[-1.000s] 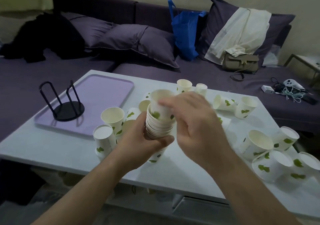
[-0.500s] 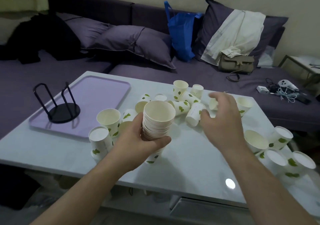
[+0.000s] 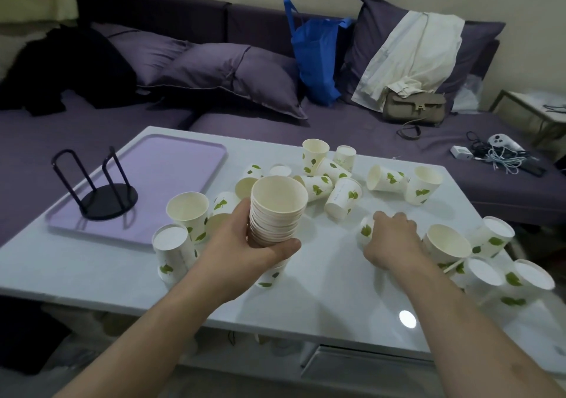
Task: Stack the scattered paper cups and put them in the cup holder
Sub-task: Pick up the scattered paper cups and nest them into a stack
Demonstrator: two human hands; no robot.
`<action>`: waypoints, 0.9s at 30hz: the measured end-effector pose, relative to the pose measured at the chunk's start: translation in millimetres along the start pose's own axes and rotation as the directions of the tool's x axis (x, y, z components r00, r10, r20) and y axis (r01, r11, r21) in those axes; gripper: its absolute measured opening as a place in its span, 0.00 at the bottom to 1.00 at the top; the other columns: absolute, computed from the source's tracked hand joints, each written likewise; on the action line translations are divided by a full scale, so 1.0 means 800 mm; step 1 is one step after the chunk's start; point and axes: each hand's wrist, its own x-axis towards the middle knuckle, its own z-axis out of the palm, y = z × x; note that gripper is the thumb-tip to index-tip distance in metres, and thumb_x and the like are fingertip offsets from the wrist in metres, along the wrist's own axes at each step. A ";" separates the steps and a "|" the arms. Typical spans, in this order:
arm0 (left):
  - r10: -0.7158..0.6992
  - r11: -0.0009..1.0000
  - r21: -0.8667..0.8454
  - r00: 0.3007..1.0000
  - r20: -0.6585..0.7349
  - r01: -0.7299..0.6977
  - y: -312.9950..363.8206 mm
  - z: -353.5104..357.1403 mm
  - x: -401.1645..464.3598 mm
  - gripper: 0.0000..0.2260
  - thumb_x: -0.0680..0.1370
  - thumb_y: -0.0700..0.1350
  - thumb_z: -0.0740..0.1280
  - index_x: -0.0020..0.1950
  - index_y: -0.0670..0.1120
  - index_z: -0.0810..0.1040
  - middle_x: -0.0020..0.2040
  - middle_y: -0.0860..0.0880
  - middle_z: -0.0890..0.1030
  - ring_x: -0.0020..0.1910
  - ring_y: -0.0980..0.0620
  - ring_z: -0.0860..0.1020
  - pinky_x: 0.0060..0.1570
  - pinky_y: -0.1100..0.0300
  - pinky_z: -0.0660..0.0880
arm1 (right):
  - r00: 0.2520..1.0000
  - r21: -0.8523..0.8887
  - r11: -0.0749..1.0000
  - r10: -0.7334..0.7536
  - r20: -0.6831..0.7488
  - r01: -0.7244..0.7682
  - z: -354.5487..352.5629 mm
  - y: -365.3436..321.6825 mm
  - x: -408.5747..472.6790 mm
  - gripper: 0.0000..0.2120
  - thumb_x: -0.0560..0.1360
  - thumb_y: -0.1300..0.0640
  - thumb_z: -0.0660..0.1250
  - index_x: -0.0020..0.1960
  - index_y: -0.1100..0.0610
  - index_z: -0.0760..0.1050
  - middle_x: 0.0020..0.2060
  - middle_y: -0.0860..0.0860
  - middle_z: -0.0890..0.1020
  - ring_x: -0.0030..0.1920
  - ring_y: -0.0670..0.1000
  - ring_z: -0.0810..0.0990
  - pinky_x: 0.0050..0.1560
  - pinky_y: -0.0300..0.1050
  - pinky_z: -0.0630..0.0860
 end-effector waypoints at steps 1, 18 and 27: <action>0.001 1.000 -0.002 1.000 0.003 -0.001 0.000 0.000 -0.001 0.24 0.72 0.52 0.84 0.62 0.65 0.76 0.53 0.71 0.84 0.52 0.69 0.82 0.53 0.64 0.78 | 1.000 -0.010 1.000 -0.003 0.015 0.004 -0.001 0.001 -0.002 0.21 0.78 0.56 0.68 0.69 0.56 0.69 0.64 0.58 0.75 0.67 0.61 0.72 0.55 0.51 0.72; 0.052 0.997 0.054 0.999 0.011 -0.052 -0.004 -0.004 0.000 0.26 0.71 0.56 0.83 0.67 0.60 0.78 0.56 0.60 0.87 0.55 0.58 0.85 0.58 0.51 0.84 | 0.737 0.677 0.294 -0.297 -0.607 0.675 -0.113 -0.059 -0.117 0.26 0.72 0.38 0.76 0.61 0.48 0.70 0.49 0.54 0.80 0.49 0.56 0.82 0.50 0.55 0.81; 0.095 0.995 0.003 0.994 0.052 -0.095 0.002 0.002 -0.001 0.29 0.71 0.52 0.82 0.70 0.55 0.76 0.57 0.58 0.87 0.55 0.56 0.86 0.51 0.57 0.85 | 0.600 0.324 0.505 -0.655 -0.459 0.800 -0.078 -0.084 -0.112 0.39 0.78 0.34 0.64 0.85 0.43 0.59 0.73 0.38 0.67 0.75 0.44 0.63 0.77 0.49 0.63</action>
